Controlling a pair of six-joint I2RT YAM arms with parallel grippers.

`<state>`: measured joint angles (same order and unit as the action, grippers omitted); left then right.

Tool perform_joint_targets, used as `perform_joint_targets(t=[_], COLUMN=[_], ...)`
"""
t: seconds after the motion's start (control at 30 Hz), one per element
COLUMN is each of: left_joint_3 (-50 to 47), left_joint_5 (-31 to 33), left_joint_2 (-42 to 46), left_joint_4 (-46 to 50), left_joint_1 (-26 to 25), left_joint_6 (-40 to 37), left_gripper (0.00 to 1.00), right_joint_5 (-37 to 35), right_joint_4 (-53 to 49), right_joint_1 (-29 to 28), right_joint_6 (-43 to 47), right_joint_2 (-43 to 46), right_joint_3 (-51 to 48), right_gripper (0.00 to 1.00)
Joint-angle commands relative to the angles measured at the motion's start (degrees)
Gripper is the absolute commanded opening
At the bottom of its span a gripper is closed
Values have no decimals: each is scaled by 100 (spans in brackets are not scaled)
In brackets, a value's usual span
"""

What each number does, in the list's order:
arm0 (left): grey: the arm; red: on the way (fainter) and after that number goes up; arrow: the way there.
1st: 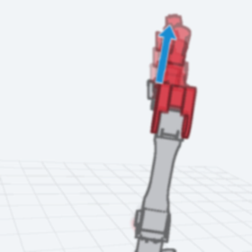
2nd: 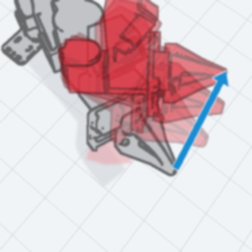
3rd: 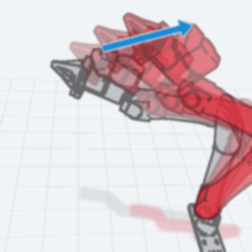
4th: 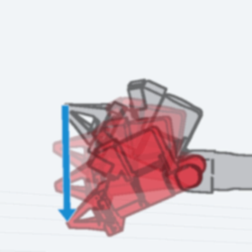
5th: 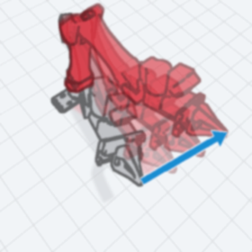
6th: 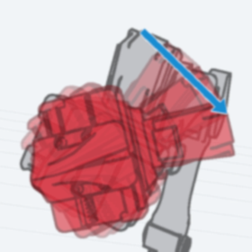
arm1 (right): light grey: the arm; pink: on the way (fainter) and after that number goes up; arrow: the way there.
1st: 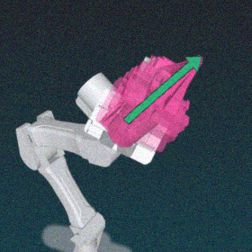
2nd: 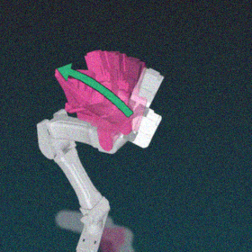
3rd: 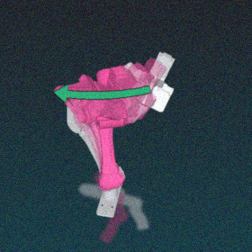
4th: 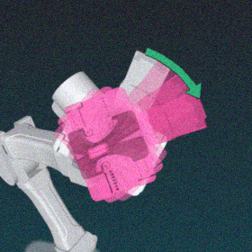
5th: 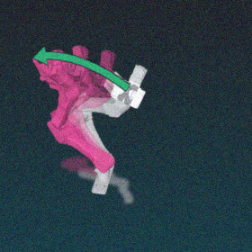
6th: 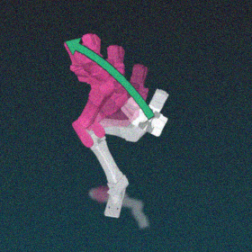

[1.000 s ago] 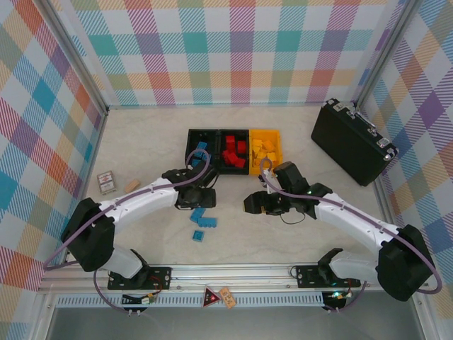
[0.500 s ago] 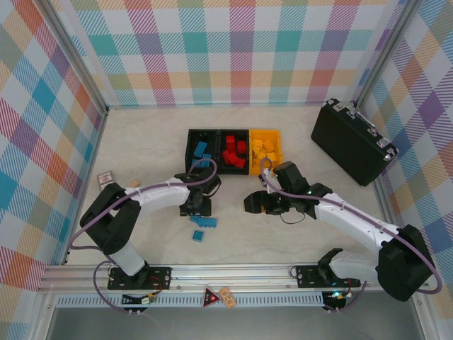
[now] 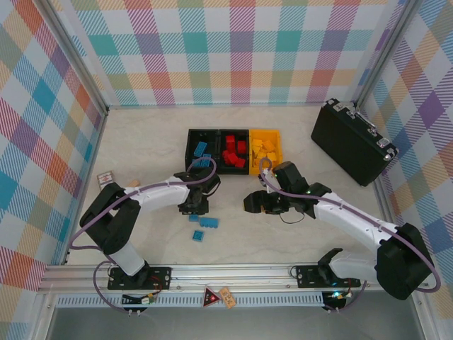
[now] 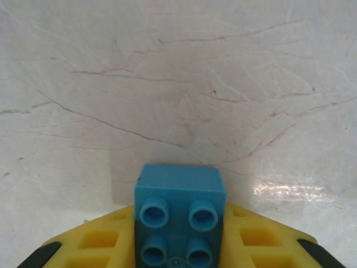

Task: Sort the legos into containers by color
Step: Pick up the lego from the middle-left of the table, then place the lego in the container.

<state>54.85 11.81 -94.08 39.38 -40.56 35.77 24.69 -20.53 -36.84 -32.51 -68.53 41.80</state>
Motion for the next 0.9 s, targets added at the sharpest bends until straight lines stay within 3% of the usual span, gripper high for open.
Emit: perform_joint_targets(t=[0.0, 0.4, 0.87], left_joint_3=[283, 1371, 3606], left_joint_5=[234, 133, 1], left_joint_2=[276, 181, -1218], left_joint_4=[331, 438, 527], left_joint_1=[131, 548, 1275], left_joint_6=[-46, -417, -909], left_gripper=[20, 18, 17], right_joint_5=[23, 35, -167], right_joint_4=[126, 344, 480], right_joint_1=[-34, -34, -34], right_joint_6=[17, 4, -77], right_joint_2=[-44, -278, -518], right_joint_3=[135, 471, 704], right_gripper=[64, 64, 64])
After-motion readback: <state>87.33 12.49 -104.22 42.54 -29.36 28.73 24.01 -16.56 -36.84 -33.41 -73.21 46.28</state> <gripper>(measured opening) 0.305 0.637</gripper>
